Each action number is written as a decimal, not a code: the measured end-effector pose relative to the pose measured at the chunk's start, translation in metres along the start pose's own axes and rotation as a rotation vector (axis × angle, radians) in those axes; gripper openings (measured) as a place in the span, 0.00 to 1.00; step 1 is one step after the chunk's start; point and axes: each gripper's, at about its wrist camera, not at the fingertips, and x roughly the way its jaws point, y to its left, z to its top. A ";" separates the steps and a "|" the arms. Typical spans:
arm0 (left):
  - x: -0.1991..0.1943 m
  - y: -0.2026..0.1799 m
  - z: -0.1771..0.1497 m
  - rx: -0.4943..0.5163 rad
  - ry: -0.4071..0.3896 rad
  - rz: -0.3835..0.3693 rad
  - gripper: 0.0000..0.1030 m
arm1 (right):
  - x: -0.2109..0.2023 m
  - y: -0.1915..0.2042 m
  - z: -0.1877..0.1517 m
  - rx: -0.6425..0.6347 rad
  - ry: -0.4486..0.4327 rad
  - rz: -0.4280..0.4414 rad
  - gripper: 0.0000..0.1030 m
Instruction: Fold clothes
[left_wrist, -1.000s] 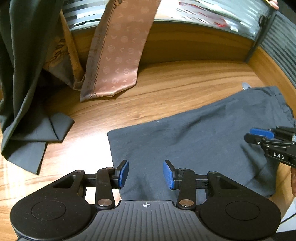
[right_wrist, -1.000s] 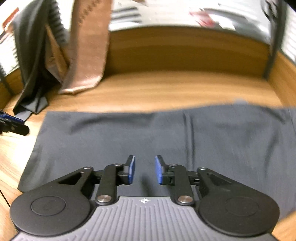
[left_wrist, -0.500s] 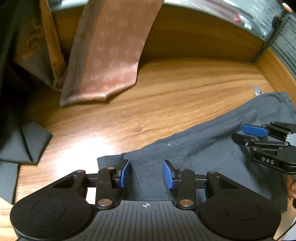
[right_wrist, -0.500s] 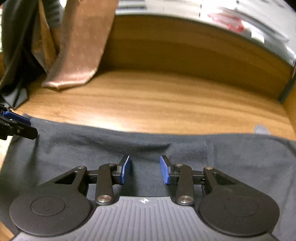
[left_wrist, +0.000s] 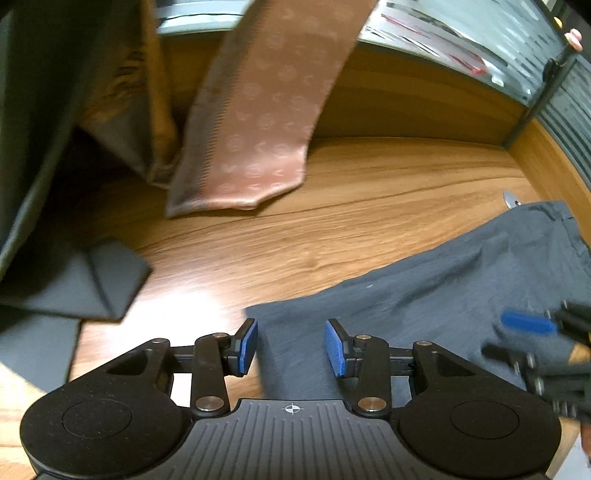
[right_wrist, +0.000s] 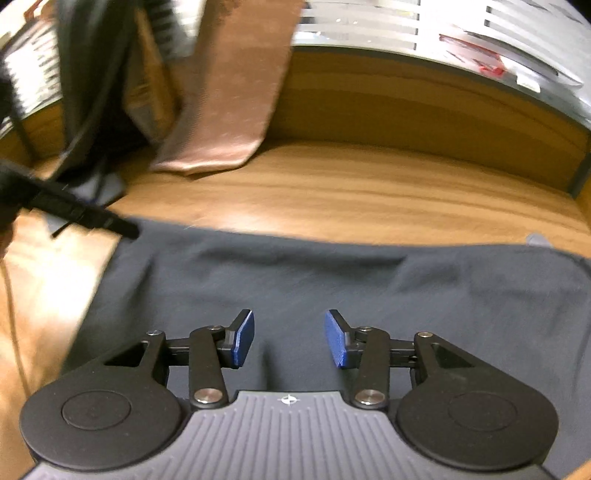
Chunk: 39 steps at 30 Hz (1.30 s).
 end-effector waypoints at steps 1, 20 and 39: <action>-0.004 0.004 -0.001 -0.005 -0.002 0.002 0.42 | -0.003 0.009 -0.004 -0.005 0.005 0.005 0.48; -0.020 0.076 -0.005 0.032 0.089 -0.151 0.50 | 0.012 0.230 -0.060 -0.251 0.038 -0.103 0.54; 0.027 0.065 -0.025 -0.233 0.165 -0.382 0.58 | -0.027 0.234 -0.045 -0.287 -0.022 -0.379 0.08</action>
